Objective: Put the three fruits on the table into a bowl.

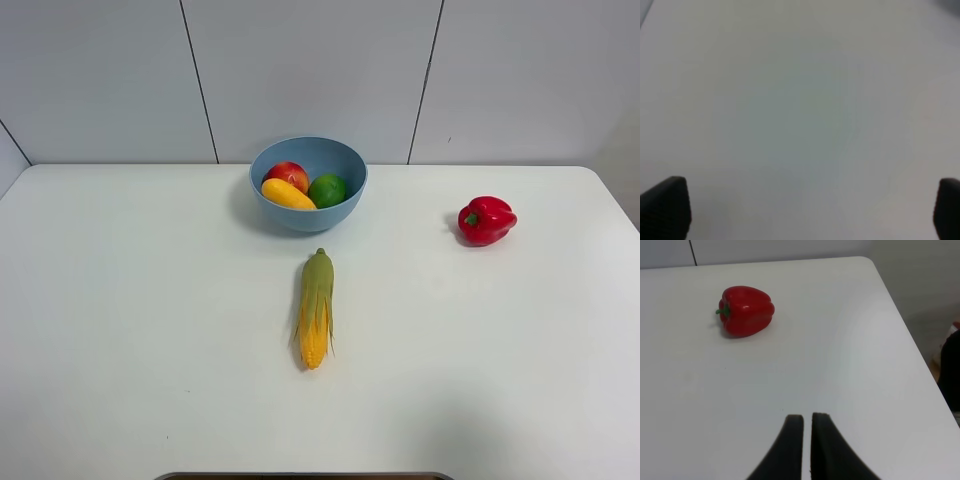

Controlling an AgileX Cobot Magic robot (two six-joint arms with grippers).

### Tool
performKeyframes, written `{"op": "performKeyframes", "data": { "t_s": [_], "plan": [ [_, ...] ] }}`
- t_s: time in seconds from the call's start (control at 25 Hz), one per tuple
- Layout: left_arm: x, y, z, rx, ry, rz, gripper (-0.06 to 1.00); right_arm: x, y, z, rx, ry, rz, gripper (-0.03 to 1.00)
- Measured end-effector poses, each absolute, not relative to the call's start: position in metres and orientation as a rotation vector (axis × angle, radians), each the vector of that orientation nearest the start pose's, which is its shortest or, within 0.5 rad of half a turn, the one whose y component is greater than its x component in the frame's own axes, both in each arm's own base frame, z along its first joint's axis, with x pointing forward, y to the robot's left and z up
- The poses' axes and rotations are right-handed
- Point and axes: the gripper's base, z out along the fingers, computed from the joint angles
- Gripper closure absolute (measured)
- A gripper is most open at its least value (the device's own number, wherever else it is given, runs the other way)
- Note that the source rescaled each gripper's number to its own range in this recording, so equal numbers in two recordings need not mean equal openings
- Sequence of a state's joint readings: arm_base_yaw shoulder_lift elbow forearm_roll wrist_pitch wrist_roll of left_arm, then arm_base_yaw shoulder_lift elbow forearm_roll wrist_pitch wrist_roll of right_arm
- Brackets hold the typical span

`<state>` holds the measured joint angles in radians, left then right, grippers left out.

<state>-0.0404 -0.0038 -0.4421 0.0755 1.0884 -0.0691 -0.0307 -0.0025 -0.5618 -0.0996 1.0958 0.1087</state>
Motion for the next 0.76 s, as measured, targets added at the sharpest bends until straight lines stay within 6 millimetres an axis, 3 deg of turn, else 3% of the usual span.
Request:
{"op": "performKeyframes", "data": {
  "t_s": [0.76],
  "plan": [
    [-0.0004, 0.0061, 0.2590, -0.040, 2.123, 0.031, -0.05, -0.0148, -0.0076, 0.2916, 0.151, 2.006, -0.068, 0.97]
  ]
}}
